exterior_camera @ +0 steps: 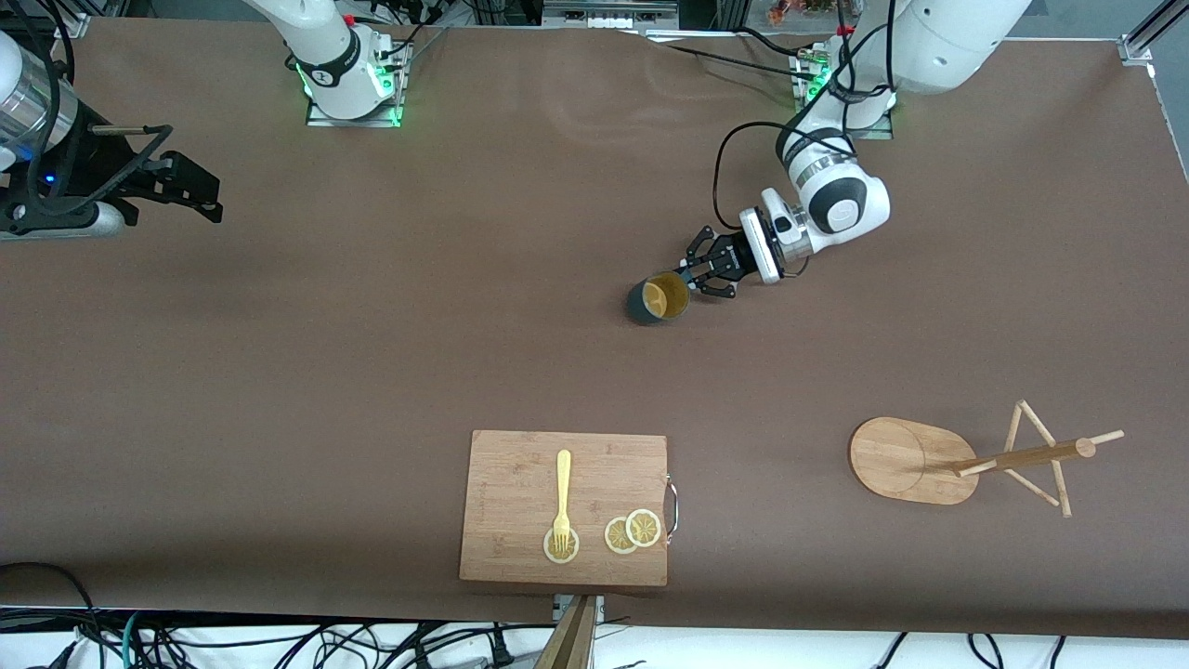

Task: Pass cup and hang on rack
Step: 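Lift the mug by its handle with the left gripper toward the rack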

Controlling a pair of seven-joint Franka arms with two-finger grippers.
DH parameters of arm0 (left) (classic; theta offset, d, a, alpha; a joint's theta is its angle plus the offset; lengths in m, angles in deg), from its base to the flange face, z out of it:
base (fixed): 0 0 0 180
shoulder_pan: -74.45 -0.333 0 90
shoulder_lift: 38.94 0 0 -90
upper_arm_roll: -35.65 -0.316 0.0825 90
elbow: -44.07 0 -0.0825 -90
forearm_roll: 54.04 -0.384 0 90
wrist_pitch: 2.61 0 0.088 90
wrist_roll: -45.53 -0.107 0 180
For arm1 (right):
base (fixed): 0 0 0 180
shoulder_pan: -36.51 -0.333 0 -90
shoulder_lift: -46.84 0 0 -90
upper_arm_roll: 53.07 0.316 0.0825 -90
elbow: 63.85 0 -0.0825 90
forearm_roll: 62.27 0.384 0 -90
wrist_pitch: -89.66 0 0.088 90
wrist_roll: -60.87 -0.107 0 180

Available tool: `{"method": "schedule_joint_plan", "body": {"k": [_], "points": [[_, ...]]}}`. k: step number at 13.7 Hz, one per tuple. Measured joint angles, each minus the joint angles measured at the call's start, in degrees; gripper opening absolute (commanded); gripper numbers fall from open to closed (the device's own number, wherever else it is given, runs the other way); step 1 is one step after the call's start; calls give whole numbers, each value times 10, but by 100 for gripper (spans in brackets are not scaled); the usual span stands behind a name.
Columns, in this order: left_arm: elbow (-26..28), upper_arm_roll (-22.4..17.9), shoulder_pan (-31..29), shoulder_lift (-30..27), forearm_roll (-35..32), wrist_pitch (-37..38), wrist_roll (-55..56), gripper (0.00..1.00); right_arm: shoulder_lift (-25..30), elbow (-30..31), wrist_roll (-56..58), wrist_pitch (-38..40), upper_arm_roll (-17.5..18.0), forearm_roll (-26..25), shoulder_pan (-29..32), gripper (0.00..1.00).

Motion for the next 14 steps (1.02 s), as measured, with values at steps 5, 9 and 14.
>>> {"method": "schedule_joint_plan", "body": {"k": [5, 9, 14], "points": [[-6, -3, -86, -90, -200, 62, 277, 0, 0, 0, 0, 0, -3, -14, 1, 100], [-32, -46, -151, -121, -301, 196, 476, 0, 0, 0, 0, 0, -2, -27, 0, 100], [-106, -134, -189, -136, -366, 353, 751, 0, -3, 0, 0, -2, -1, -27, 0, 100]]}}
